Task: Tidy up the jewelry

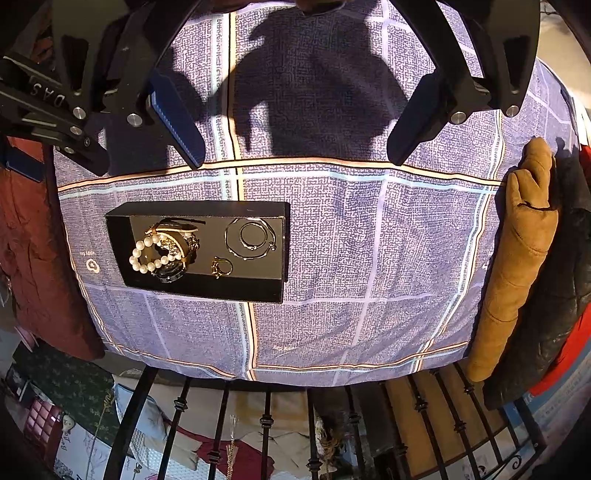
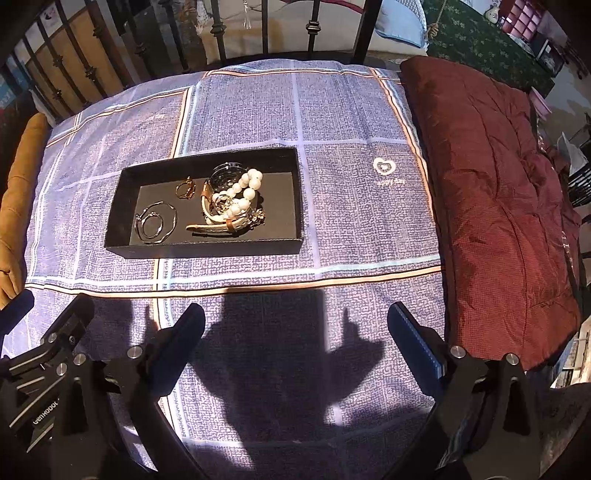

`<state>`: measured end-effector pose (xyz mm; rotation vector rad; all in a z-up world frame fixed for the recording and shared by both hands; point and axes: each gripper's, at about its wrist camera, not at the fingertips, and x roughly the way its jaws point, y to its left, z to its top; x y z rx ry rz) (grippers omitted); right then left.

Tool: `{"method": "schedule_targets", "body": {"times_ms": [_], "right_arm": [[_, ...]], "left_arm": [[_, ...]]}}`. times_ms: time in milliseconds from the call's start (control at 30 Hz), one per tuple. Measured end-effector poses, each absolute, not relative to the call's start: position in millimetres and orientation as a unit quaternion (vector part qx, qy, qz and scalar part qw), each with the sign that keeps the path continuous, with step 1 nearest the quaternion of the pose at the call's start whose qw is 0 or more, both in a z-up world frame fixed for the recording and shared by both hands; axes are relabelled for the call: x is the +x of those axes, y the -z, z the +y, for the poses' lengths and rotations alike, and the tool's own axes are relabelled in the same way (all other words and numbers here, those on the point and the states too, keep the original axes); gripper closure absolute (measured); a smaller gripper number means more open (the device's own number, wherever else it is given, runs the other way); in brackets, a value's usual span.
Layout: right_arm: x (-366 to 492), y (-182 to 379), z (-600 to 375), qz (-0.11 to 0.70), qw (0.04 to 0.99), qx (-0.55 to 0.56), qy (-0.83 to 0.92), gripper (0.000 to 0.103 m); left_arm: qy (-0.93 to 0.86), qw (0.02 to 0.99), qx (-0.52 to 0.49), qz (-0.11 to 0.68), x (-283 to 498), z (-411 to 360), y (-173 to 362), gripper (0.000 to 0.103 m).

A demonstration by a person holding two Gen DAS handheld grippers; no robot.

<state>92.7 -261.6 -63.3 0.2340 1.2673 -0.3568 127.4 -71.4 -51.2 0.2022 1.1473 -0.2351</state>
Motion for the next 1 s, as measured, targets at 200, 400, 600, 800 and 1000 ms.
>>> {"method": "schedule_targets", "body": {"times_ms": [200, 400, 600, 800, 1000], "right_arm": [[90.3, 70.6, -262.8, 0.591, 0.782, 0.099, 0.175, 0.006], [88.7, 62.9, -259.8, 0.566, 0.802, 0.079, 0.177, 0.006], [87.0, 67.0, -266.1, 0.569, 0.798, 0.079, 0.181, 0.006], [84.6, 59.6, -269.9, 0.55, 0.809, 0.097, 0.185, 0.006], [82.2, 61.0, -274.5, 0.551, 0.806, 0.099, 0.191, 0.006]], "left_arm": [[0.111, 0.827, 0.103, 0.542, 126.3, -72.9, 55.0, 0.006], [0.106, 0.826, 0.102, 0.544, 126.9, -74.5, 58.0, 0.006], [0.102, 0.83, 0.089, 0.541, 131.7, -71.2, 51.7, 0.006], [0.101, 0.832, 0.093, 0.538, 132.6, -72.0, 48.4, 0.006], [0.094, 0.831, 0.11, 0.537, 133.7, -72.5, 50.8, 0.006]]}}
